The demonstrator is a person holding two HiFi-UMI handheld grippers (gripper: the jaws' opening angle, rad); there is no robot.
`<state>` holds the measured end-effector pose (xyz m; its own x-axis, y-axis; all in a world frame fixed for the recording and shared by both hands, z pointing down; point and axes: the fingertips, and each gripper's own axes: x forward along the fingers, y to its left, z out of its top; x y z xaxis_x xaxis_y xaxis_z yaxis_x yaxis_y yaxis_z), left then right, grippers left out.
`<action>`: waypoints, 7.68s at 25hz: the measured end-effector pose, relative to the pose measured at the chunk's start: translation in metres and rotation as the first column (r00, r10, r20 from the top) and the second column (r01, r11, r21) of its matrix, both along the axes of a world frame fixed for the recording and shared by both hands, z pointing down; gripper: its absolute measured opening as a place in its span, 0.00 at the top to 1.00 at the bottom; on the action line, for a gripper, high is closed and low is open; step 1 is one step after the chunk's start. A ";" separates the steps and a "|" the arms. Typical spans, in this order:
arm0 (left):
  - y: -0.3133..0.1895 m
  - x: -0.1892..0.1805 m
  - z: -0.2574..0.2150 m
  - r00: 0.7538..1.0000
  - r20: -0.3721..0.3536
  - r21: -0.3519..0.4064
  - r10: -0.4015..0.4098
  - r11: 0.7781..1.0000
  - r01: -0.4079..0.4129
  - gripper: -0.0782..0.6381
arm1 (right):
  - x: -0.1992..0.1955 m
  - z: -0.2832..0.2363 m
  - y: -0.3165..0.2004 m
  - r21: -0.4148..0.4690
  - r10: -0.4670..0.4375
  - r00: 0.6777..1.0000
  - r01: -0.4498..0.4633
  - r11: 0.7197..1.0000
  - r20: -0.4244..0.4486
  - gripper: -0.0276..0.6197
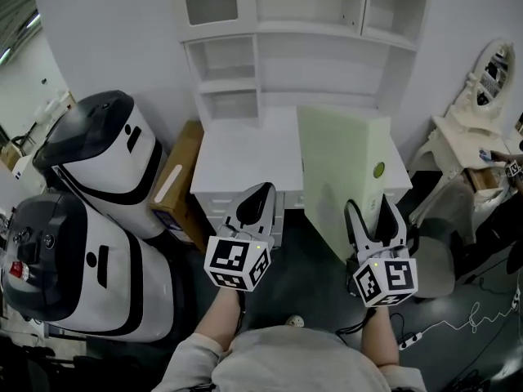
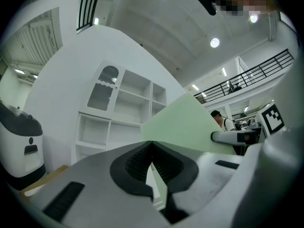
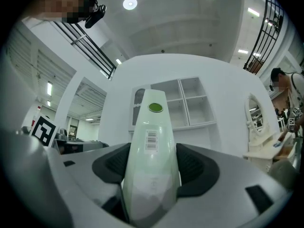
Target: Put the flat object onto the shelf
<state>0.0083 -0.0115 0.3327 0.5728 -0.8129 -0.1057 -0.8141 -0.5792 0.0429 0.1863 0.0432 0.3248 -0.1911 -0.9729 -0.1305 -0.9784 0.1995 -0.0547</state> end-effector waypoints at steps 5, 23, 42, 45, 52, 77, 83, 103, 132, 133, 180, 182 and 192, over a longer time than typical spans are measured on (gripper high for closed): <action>-0.011 0.026 0.004 1.000 -0.006 -0.005 -0.012 1.000 0.012 0.87 | 0.026 0.000 -0.017 0.013 -0.027 1.000 0.027 1.000 -0.010 0.51; -0.112 0.035 0.014 1.000 0.014 -0.027 0.013 1.000 -0.012 0.87 | 0.036 0.008 -0.114 -0.006 -0.001 1.000 0.001 1.000 0.021 0.51; -0.269 0.020 0.002 0.987 0.027 -0.017 0.156 0.988 -0.156 0.87 | 0.006 -0.010 -0.247 0.019 0.132 0.989 -0.131 0.991 -0.064 0.51; -0.288 0.015 0.002 0.984 0.027 -0.015 0.176 0.984 -0.175 0.87 | -0.002 -0.014 -0.262 0.031 0.148 0.985 -0.145 0.989 -0.093 0.51; -0.323 0.000 0.003 0.976 0.025 -0.010 0.216 0.976 -0.216 0.87 | -0.019 -0.027 -0.292 0.066 0.185 0.965 -0.175 0.982 -0.186 0.51; -0.364 0.003 -0.008 0.991 -0.024 0.009 0.135 0.991 -0.134 0.87 | -0.032 -0.156 -0.349 0.300 0.259 0.387 0.051 0.952 -0.885 0.51; -0.372 0.014 -0.010 0.997 -0.030 0.015 0.076 0.997 -0.076 0.87 | -0.027 -0.174 -0.371 0.351 0.308 0.240 0.159 0.923 -0.921 0.51; -0.404 0.033 -0.003 0.991 -0.056 -0.002 -0.118 0.993 0.118 0.87 | -0.006 -0.153 -0.483 0.280 0.282 0.051 0.367 0.887 -0.958 0.51; -0.434 0.023 0.009 0.947 -0.025 -0.054 -0.321 0.946 0.319 0.87 | 0.012 -0.134 -0.624 0.240 0.255 0.006 0.360 0.902 -0.967 0.49; -0.435 0.023 0.010 0.946 -0.024 -0.056 -0.322 0.946 0.321 0.87 | 0.012 -0.134 -0.626 0.237 0.251 0.007 0.355 0.904 -0.968 0.49; -0.384 0.012 0.012 1.000 -0.020 -0.049 -0.023 0.999 0.022 0.87 | -0.006 -0.110 -0.459 0.197 0.013 0.675 0.197 0.960 -0.738 0.94; -0.381 0.013 0.011 1.000 -0.019 -0.047 0.001 0.999 -0.002 0.87 | -0.011 -0.103 -0.448 0.186 -0.031 0.737 0.210 0.960 -0.675 0.94; -0.361 0.015 0.011 0.993 -0.009 -0.040 0.121 0.992 -0.121 0.87 | -0.014 -0.060 -0.395 0.086 -0.077 0.912 0.121 0.989 -0.402 0.94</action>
